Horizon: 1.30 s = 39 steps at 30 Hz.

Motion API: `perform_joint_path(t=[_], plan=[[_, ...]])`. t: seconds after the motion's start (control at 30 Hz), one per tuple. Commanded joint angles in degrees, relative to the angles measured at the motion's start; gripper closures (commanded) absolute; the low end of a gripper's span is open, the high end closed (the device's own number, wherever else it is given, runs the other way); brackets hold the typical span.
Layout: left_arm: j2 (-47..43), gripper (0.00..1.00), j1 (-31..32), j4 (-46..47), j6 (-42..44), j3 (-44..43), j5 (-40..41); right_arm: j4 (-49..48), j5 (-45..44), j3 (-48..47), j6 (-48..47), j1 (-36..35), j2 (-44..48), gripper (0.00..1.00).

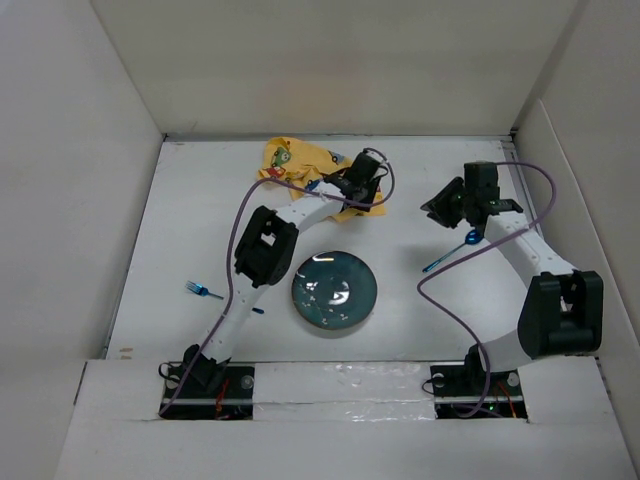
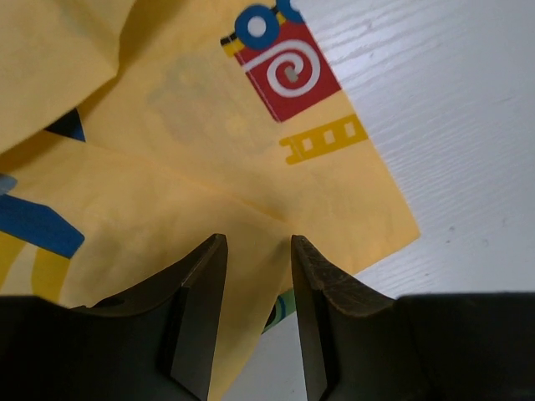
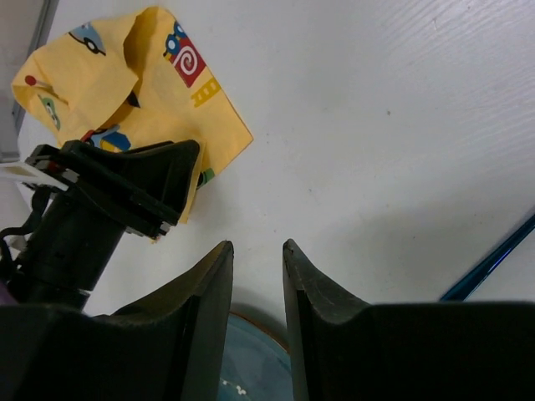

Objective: Set the dinner table for one person

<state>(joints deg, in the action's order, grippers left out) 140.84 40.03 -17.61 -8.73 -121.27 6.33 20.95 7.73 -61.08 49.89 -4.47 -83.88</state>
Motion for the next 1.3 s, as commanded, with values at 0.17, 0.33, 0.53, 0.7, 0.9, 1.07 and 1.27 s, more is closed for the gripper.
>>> perform_joint_path(t=[0.17, 0.33, 0.53, 0.7, 0.9, 1.07, 1.27], plan=[[-1.7, 0.66, 1.01, 0.38, 1.79, 2.0, 2.46, -3.81, 4.14, 1.67, -0.93, -0.01, 1.44, 0.63], [-2.23, 0.84, 1.01, 1.17, 1.35, 3.59, 2.72, -4.16, 5.1, 0.79, -1.81, -0.01, 0.03, 0.62], [-4.69, 1.0, 1.01, 1.26, 0.91, 3.67, 4.48, -5.3, 2.3, -0.18, -2.07, -1.24, -2.69, 0.59], [-13.29, 1.0, 0.49, 3.63, -0.58, 7.62, 4.14, -2.32, -4.54, -7.81, -5.66, -5.63, -11.37, 0.51], [-25.24, 1.0, -3.45, 7.14, -4.71, 15.97, 0.63, 5.93, -12.46, -24.84, -9.19, -11.86, -24.56, 0.44], [-35.97, 1.0, -8.03, 9.6, -9.36, 26.32, -1.23, 12.09, -16.77, -32.08, -10.25, -14.95, -33.8, 0.44], [-46.94, 1.0, -12.86, 10.14, -11.31, 38.01, 0.08, 16.05, -20.11, -35.69, -8.76, -16.36, -37.85, 0.44]])
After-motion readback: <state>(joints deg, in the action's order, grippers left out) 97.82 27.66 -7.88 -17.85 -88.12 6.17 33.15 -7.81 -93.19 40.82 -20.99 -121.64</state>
